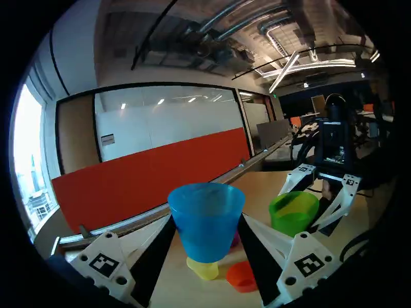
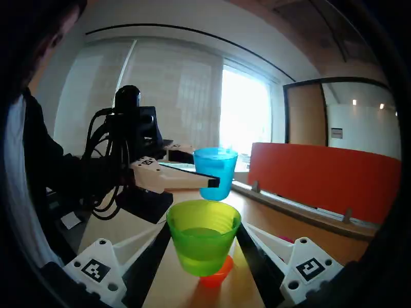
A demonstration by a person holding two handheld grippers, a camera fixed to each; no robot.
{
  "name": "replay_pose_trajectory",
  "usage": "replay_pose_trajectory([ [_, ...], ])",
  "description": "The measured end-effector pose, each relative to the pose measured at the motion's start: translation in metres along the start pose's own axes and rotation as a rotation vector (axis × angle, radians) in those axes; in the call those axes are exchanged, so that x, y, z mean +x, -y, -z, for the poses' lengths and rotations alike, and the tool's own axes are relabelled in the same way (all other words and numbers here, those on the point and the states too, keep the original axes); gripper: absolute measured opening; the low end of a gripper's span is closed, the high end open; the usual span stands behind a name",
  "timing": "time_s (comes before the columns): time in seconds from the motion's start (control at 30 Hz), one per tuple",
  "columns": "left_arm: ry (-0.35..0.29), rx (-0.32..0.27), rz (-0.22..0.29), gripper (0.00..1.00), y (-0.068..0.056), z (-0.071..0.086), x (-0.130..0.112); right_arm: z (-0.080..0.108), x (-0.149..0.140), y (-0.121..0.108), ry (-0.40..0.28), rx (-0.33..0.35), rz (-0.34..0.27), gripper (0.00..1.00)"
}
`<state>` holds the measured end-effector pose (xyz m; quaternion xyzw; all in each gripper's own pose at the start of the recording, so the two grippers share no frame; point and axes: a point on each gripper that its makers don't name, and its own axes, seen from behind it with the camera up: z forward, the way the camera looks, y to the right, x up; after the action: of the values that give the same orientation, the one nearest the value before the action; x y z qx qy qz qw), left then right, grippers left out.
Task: Pour water
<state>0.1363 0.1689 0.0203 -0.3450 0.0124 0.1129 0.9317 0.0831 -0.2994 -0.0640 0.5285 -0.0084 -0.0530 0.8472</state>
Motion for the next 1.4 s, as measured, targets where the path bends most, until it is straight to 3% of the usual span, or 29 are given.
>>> replay_pose_trajectory([
  [0.17, 0.022, 0.002, 0.086, 0.81, 0.003, -0.002, -0.009, 0.001, 0.004, -0.001, -0.014, -0.002, -0.009, 0.9],
  [0.57, 0.045, -0.003, 0.175, 0.81, 0.003, -0.004, -0.02, 0.0, 0.008, -0.001, -0.012, -0.004, -0.012, 0.9],
  [1.4, 0.258, -0.039, 0.091, 0.81, -0.002, 0.02, -0.076, 0.004, -0.015, 0.0, 0.107, 0.024, 0.006, 0.9],
])
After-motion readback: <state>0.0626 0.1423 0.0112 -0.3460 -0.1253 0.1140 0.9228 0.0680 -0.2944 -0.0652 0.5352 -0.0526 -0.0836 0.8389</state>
